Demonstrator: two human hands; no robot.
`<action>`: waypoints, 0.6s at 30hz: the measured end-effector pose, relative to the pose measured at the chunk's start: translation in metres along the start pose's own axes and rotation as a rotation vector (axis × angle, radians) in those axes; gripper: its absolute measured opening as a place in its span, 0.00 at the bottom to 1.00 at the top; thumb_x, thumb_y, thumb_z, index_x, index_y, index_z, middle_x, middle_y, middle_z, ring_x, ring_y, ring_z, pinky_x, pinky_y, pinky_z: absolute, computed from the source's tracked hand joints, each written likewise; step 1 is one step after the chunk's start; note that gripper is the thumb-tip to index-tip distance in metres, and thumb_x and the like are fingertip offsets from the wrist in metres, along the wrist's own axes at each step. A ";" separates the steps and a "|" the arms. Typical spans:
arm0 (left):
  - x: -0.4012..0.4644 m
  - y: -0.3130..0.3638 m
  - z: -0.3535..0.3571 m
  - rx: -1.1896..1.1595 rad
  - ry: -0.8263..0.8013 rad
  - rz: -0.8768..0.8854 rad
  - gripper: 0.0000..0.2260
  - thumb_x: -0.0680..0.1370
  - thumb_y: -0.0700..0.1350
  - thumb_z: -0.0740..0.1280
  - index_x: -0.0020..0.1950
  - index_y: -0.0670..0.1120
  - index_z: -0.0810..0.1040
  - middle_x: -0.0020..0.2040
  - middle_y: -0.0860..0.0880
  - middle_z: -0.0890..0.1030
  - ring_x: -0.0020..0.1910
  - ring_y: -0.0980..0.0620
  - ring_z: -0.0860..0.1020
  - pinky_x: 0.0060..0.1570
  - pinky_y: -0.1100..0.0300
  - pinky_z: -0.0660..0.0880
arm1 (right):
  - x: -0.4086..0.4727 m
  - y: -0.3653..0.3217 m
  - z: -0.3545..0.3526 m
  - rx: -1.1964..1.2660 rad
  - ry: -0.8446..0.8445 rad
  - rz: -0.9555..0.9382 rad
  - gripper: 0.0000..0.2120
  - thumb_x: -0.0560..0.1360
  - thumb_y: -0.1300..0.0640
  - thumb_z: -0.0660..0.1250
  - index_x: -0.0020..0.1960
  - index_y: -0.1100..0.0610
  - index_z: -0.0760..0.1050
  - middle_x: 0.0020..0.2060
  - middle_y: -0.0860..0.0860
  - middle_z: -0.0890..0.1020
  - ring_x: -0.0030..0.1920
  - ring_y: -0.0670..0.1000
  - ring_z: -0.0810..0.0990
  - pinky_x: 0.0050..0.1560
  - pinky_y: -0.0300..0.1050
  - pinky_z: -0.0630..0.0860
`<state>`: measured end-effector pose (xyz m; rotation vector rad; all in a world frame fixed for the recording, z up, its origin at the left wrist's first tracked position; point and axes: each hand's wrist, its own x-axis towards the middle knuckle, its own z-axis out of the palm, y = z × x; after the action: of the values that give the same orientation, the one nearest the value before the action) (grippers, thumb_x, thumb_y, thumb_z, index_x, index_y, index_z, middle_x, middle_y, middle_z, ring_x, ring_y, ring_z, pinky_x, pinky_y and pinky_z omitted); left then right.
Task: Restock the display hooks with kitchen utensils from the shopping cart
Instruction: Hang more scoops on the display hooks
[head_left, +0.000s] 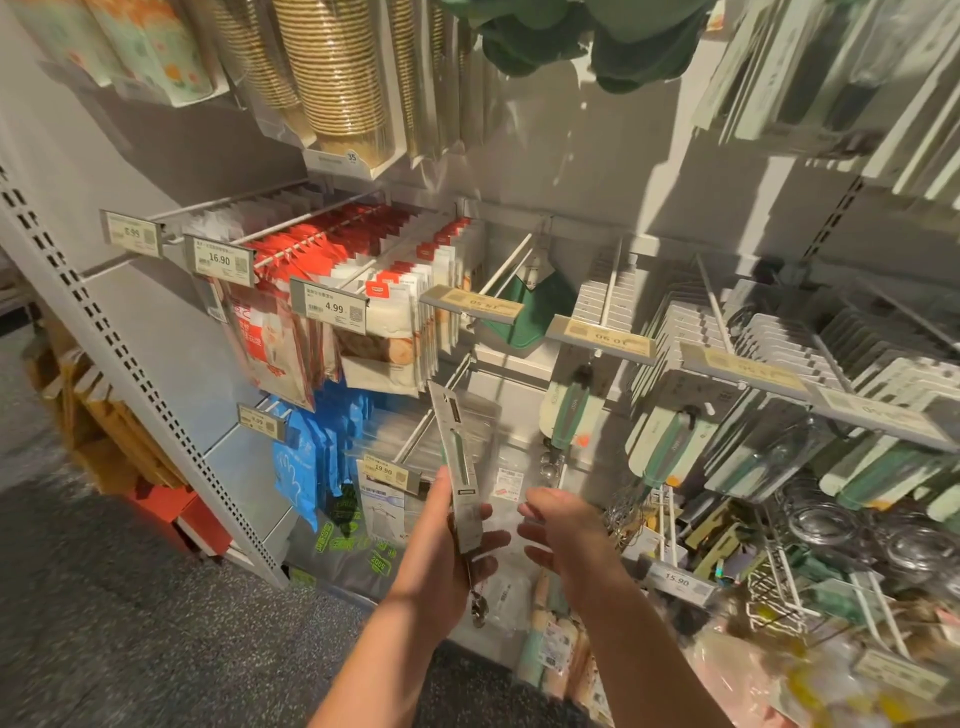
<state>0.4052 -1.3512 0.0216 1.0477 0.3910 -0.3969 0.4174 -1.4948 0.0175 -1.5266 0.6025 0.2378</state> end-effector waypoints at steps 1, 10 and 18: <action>0.001 -0.002 -0.001 0.017 0.003 0.003 0.29 0.81 0.67 0.61 0.61 0.42 0.78 0.49 0.44 0.76 0.36 0.50 0.78 0.31 0.59 0.69 | -0.006 -0.005 0.001 0.021 -0.025 -0.040 0.08 0.80 0.55 0.66 0.55 0.58 0.79 0.53 0.56 0.84 0.53 0.55 0.83 0.50 0.50 0.78; -0.003 0.002 0.004 0.162 -0.075 0.216 0.28 0.71 0.53 0.73 0.62 0.38 0.71 0.40 0.41 0.82 0.35 0.47 0.74 0.38 0.53 0.68 | -0.016 -0.020 0.018 0.141 -0.223 -0.239 0.23 0.79 0.45 0.68 0.56 0.66 0.77 0.41 0.64 0.83 0.40 0.61 0.81 0.46 0.59 0.79; -0.009 0.006 0.003 0.229 -0.167 0.228 0.22 0.75 0.56 0.67 0.62 0.43 0.77 0.50 0.43 0.85 0.50 0.45 0.82 0.57 0.47 0.74 | -0.006 -0.016 0.017 0.077 0.128 -0.512 0.14 0.75 0.51 0.69 0.55 0.61 0.76 0.46 0.60 0.84 0.46 0.63 0.83 0.46 0.58 0.80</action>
<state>0.4011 -1.3496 0.0317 1.2569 0.0758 -0.3265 0.4247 -1.4779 0.0330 -1.5747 0.2991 -0.2728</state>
